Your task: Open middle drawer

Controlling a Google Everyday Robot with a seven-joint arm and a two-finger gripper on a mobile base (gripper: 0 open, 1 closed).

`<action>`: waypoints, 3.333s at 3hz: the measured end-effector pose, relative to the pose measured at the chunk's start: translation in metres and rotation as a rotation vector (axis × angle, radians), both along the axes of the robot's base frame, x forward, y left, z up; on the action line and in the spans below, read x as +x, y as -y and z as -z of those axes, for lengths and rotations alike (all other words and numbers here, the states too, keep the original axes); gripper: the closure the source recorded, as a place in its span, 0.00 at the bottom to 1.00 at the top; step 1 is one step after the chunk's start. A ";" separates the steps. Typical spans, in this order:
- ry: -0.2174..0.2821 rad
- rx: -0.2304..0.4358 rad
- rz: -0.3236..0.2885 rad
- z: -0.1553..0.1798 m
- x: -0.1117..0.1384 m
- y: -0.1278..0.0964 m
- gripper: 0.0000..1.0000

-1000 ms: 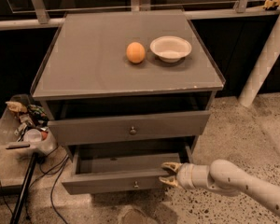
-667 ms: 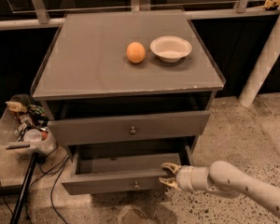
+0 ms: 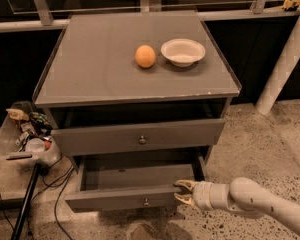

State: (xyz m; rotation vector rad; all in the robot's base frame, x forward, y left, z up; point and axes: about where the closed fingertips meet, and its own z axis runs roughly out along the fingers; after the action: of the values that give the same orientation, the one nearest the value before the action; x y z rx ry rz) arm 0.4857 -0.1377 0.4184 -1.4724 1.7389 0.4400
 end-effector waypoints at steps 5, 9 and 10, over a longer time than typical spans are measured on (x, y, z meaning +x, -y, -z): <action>0.040 -0.029 0.067 -0.020 -0.050 0.016 0.11; -0.016 0.024 0.056 0.009 -0.048 -0.001 0.00; 0.000 0.004 0.048 0.001 -0.041 -0.004 0.00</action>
Offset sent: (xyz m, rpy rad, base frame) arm -0.0146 -0.0025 0.0242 -0.0099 -0.0605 -0.0277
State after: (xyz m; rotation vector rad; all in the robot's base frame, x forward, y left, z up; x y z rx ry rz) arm 0.4447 -0.1332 0.4174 -1.4251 1.7688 0.4184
